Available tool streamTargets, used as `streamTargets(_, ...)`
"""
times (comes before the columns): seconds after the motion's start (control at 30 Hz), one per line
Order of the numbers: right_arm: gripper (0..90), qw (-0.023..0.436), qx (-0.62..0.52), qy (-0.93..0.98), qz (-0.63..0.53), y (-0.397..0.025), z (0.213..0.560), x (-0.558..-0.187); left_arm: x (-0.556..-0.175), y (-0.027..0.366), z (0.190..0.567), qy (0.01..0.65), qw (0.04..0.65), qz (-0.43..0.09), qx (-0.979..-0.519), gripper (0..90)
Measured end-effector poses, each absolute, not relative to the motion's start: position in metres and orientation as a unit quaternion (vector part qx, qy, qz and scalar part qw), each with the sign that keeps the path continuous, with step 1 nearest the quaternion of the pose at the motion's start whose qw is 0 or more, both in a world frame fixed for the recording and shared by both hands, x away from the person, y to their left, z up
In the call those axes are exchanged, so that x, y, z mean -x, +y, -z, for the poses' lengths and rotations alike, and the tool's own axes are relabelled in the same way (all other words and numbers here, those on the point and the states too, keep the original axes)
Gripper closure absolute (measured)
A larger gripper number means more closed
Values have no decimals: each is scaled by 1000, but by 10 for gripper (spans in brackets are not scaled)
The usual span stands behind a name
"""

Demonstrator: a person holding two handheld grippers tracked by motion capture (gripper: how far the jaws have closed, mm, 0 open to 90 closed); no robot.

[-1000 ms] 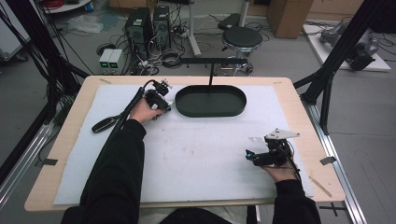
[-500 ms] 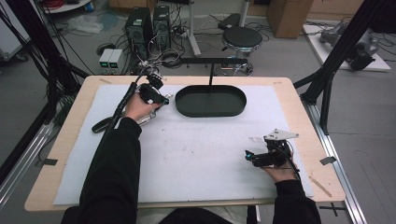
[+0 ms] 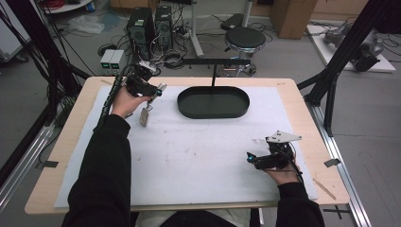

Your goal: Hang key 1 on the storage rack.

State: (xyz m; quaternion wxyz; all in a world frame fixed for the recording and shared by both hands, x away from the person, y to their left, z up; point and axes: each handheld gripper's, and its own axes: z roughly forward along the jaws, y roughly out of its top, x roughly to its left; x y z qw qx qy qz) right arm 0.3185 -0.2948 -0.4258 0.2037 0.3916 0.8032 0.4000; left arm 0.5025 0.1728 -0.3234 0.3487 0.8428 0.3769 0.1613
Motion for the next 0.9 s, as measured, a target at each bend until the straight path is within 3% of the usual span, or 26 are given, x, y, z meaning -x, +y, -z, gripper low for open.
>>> streamTargets(0.37, 7, 203, -391, 802, -404, -294, 425, -318, -485, 191, 283, 380, 403, -188, -811, 746)
streamTargets(0.9, 7, 196, -387, 799, -416, -294, 424, -321, -486, 164, 245, 353, 422, -203, -810, 746)
